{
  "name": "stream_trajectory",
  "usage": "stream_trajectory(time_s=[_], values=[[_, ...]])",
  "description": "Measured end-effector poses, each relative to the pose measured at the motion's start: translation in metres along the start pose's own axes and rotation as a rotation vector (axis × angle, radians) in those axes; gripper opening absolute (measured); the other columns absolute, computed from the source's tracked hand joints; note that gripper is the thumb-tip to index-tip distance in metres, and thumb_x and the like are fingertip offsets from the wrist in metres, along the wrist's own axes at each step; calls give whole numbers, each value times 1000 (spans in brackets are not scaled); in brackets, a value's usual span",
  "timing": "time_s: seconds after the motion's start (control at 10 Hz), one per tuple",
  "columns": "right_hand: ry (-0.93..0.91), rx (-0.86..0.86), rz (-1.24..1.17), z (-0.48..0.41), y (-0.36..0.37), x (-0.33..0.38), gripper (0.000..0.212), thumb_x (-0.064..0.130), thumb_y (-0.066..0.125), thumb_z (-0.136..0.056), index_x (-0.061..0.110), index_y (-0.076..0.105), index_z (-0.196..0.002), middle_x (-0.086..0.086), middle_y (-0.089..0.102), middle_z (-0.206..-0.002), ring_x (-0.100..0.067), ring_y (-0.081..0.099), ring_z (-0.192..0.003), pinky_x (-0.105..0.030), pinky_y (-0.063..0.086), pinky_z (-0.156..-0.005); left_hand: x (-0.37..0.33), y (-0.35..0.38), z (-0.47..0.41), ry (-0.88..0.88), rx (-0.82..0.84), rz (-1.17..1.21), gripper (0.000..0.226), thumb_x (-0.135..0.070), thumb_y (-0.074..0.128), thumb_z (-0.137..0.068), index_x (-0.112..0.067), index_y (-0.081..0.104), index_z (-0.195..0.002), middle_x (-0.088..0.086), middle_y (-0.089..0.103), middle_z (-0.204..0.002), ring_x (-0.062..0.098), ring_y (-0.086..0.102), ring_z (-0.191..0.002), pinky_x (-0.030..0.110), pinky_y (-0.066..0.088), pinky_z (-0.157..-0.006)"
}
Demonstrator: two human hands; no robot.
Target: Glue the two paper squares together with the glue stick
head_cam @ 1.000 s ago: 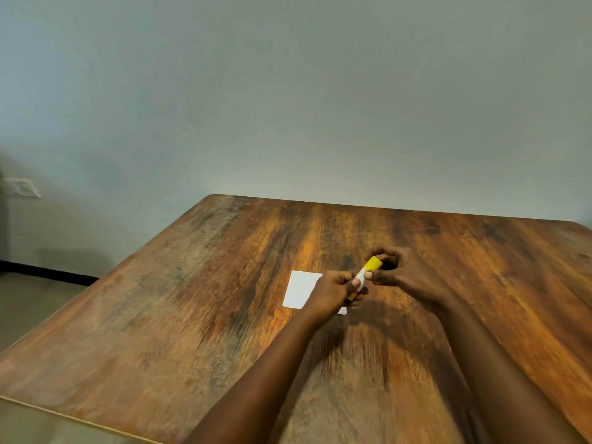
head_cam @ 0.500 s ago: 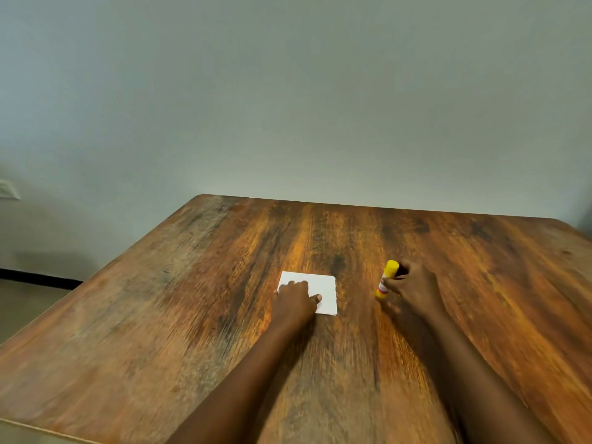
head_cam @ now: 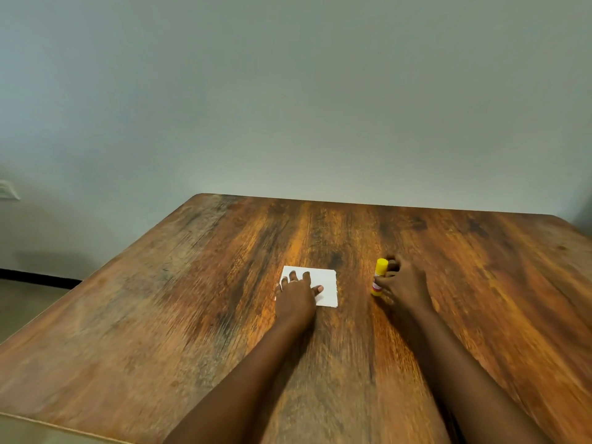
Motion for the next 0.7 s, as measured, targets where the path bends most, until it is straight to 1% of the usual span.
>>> stream_trajectory(time_s=[0.1,0.2,0.3,0.4,0.5,0.6,0.7], values=[[30,22,-11,3,-6,7,59,0,72,-77,9,51,-131,-14,56,-131,-32,56,-116,-38,50,-90,-5,-11,12,59,-55,78,47,-17,42,-98,-9,33,-143,13,45,-144,27,42,-134,45,17,-117],[40,47,2,10,-12,15,61,-5,70,-77,6,48,-134,-16,53,-134,-32,52,-120,-35,47,-87,-12,-23,28,100,-120,130,35,-10,40,-98,-6,46,-131,13,59,-129,25,58,-113,44,36,-109],[39,106,49,15,-17,20,65,-7,70,-77,5,45,-135,-17,51,-136,-34,50,-123,-40,47,-94,-18,-33,41,131,-186,134,30,-9,38,-97,-5,51,-124,17,61,-122,28,61,-104,41,45,-92],[-23,-4,152,16,-23,29,47,-1,61,-86,1,49,-132,-20,54,-133,-35,53,-120,-38,48,-92,-21,-40,40,159,-211,35,33,-7,39,-96,-3,49,-127,18,61,-122,30,60,-106,42,46,-93],[-166,-162,182,12,-29,45,26,9,49,-96,-3,61,-116,-22,64,-116,-34,61,-104,-35,49,-82,-30,-45,28,209,-196,-56,37,-3,39,-95,-3,48,-131,20,59,-124,31,59,-109,42,45,-99],[-304,-194,167,-1,-27,66,31,21,39,-99,4,64,-97,-19,65,-95,-32,60,-87,-33,43,-73,-39,-46,5,287,-182,-188,36,-2,38,-95,1,47,-130,22,53,-130,34,54,-115,39,43,-100],[-326,-81,288,-29,-12,87,42,29,31,-101,2,60,-114,-20,58,-123,-33,51,-119,-37,40,-96,-47,-52,-27,335,-131,-250,44,-15,39,-98,3,35,-138,22,32,-149,38,32,-136,45,27,-112]])
Point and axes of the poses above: each hand's wrist, its own z-axis away from the middle knuckle, its own y-axis out of the palm, x = y × z, the point moved 2 cm from there along -z, towards the middle knuckle
